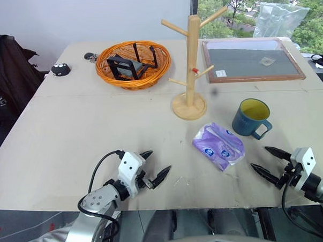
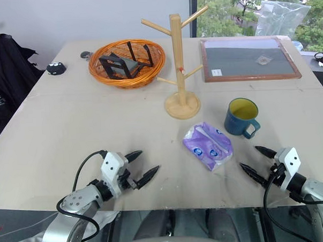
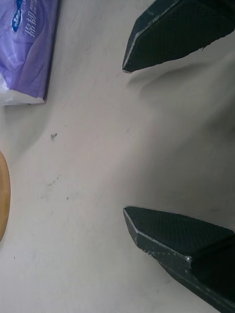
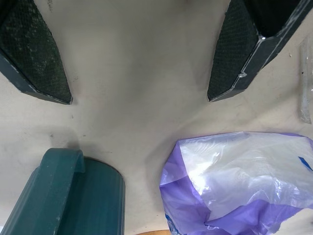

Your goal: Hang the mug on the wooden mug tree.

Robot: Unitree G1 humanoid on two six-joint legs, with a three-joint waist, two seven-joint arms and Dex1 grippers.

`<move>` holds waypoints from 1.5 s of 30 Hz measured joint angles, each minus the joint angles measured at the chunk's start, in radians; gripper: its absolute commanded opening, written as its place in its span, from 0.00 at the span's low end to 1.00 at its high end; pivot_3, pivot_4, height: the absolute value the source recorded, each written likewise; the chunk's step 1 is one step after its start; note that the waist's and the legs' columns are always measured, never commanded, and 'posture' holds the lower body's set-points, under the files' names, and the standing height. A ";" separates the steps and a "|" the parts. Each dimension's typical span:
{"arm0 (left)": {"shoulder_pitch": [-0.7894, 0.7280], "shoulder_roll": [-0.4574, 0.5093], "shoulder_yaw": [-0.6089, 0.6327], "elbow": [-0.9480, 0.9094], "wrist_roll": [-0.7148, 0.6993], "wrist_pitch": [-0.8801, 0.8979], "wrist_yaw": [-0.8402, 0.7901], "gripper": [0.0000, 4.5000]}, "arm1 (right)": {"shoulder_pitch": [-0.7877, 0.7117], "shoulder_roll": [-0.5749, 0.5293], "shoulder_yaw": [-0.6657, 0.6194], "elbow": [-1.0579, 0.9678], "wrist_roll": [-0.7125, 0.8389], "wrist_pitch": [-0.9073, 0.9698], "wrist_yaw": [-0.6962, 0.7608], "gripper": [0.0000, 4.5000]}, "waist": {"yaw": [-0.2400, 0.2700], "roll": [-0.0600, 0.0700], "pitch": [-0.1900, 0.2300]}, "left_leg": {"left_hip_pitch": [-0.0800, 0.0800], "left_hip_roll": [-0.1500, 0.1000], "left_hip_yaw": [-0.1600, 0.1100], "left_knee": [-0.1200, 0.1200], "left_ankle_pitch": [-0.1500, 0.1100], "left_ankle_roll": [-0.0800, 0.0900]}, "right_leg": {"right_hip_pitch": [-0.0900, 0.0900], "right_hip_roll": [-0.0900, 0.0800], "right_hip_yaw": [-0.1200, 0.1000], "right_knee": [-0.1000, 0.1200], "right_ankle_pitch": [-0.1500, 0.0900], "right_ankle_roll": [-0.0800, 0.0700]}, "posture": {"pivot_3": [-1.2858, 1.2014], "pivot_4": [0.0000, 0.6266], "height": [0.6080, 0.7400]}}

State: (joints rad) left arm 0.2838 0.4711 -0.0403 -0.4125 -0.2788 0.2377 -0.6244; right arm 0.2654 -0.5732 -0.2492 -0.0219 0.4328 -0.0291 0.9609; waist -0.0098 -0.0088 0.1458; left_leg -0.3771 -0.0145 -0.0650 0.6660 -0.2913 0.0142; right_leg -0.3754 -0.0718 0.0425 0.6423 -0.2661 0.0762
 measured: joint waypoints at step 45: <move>-0.185 0.250 0.079 0.058 -0.276 -0.004 -0.527 1.00 | -0.087 -0.069 0.178 -0.613 0.032 0.364 -0.264 0.99 | 0.001 -0.003 0.000 | -0.003 0.000 -0.002 0.001 0.000 0.000 | -0.002 0.000 -0.002 -0.001 0.000 0.000 | 0.52 0.24 1.00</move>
State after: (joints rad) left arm 0.0986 0.7212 0.0384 -0.3549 -0.5549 0.2339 -1.1515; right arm 0.1785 -0.6419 -0.0709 -0.6351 0.4650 0.3349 0.6970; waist -0.0092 -0.0119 0.1462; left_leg -0.3801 -0.0148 -0.0665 0.6666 -0.2912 0.0141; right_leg -0.3777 -0.0715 0.0408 0.6413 -0.2663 0.0761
